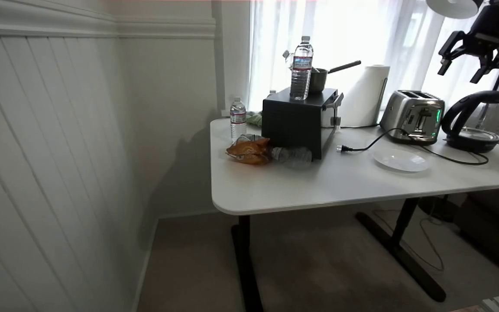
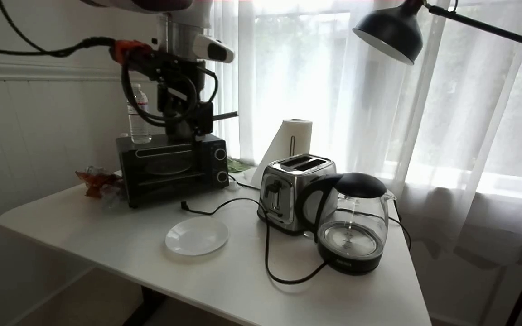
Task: Push down the toaster lever
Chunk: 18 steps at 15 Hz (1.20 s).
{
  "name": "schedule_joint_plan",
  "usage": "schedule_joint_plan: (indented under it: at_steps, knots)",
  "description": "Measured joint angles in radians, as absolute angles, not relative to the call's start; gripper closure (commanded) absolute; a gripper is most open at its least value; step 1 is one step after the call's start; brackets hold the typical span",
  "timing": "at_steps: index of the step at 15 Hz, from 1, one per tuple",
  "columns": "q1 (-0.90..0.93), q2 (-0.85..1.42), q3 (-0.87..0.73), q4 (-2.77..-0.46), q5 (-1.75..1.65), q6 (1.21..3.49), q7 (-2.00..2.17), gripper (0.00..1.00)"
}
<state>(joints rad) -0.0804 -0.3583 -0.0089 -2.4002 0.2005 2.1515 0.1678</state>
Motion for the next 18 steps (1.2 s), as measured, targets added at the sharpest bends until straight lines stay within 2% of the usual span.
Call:
schedule_joint_plan:
  at_steps: [8,10,18]
  knots:
    - [-0.143,-0.22,-0.002,-2.371,-0.139,2.373,0.331,0.89]
    - [-0.143,-0.184,-0.002,-2.371,-0.2,2.426,0.366,0.99]
    - [-0.142,0.009,-0.024,-2.298,-0.351,2.601,0.45,1.0]
